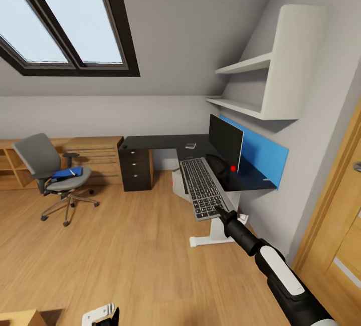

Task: In the bedroom, organize the workspace by keeping the computer under the desk, ensuring the monitor is on the desk, placing the keyboard on the desk next to the monitor, placing the mouse on the desk next to the keyboard, moving the folder from the swivel chair onto the desk next to the mouse, stacking the notebook on top of the folder with the pen on top of the notebook, and positioning the swivel chair next to the desk.

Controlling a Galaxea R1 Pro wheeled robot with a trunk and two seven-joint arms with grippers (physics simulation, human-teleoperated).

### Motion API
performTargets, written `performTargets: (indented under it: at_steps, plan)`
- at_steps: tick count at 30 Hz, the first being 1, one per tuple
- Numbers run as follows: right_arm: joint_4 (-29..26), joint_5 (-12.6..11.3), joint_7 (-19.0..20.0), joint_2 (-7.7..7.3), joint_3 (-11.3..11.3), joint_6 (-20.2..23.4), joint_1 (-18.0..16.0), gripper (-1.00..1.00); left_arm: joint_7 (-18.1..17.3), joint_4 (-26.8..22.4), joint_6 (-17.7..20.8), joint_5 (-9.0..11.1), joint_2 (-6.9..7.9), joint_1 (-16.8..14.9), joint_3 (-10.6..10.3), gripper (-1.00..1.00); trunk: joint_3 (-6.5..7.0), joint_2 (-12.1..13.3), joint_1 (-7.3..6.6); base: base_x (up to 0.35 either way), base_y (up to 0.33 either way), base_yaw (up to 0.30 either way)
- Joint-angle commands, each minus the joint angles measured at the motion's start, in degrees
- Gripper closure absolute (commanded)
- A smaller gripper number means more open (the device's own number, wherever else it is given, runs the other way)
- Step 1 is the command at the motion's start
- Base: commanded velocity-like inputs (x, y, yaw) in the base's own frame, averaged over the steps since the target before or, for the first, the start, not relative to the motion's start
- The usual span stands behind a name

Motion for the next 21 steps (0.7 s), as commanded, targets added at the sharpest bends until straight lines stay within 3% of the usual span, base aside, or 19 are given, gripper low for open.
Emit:
performTargets:
  at_steps: [1, 21]
  plan:
    - [0.05, -0.62, 0.1, -0.02, 0.11, 0.1, -0.05, 1.0, 0.35, 0.53, -0.64, 0.47, 0.03, 0.0, -0.09, -1.0, -0.07, -0.05, 0.04, 0.328, 0.0, 0.0]
    - [4.56, -0.69, 0.24, -0.01, 0.04, -0.01, -0.05, 1.0, 0.37, 1.95, -1.52, 0.49, 0.01, 0.0, 0.08, -1.0, -0.07, -0.05, 0.04, 0.329, 0.0, 0.0]
